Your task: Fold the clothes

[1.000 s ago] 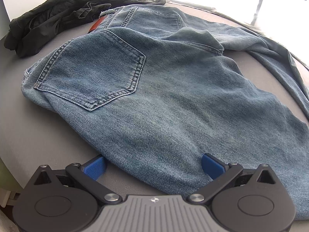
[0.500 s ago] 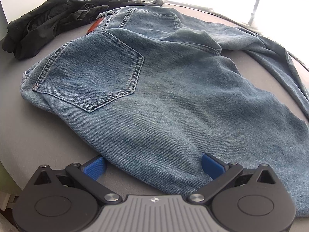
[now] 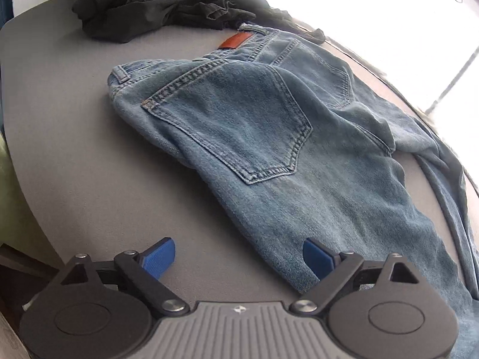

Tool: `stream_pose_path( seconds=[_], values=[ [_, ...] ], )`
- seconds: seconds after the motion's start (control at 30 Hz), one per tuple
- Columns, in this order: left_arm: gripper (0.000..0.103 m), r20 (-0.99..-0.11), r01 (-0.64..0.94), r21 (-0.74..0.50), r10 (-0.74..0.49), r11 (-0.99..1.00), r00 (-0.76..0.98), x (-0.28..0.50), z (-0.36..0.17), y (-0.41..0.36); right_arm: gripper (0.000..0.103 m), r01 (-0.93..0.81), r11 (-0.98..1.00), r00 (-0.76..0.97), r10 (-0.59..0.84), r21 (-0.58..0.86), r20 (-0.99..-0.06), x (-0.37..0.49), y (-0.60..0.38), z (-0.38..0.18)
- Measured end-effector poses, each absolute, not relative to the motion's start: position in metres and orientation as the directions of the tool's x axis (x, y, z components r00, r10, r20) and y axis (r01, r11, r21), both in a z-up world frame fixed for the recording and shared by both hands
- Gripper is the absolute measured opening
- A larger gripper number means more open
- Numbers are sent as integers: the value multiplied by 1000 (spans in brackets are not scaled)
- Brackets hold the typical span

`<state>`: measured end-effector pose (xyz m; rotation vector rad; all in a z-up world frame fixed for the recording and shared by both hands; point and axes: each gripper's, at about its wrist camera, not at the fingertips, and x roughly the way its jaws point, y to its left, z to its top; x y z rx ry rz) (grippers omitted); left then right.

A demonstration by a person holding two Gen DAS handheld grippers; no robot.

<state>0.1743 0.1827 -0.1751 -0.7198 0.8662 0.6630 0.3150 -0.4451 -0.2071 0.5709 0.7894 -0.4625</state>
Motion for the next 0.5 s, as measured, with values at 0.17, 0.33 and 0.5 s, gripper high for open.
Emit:
stream_pose_path(
  seconds=[0.17, 0.33, 0.5],
  values=[
    [91, -822, -813, -384, 240, 437, 517, 160, -178, 236, 32, 616, 703, 623, -159, 355, -766, 315, -454, -207],
    [92, -807, -827, -404, 273, 391, 523, 173, -180, 271, 41, 672, 617, 628, -182, 410, -756, 317, -465, -208],
    [27, -805, -849, -423, 298, 317, 513, 183, -178, 297, 5, 680, 593, 636, -185, 431, -749, 327, -470, -199]
  ],
)
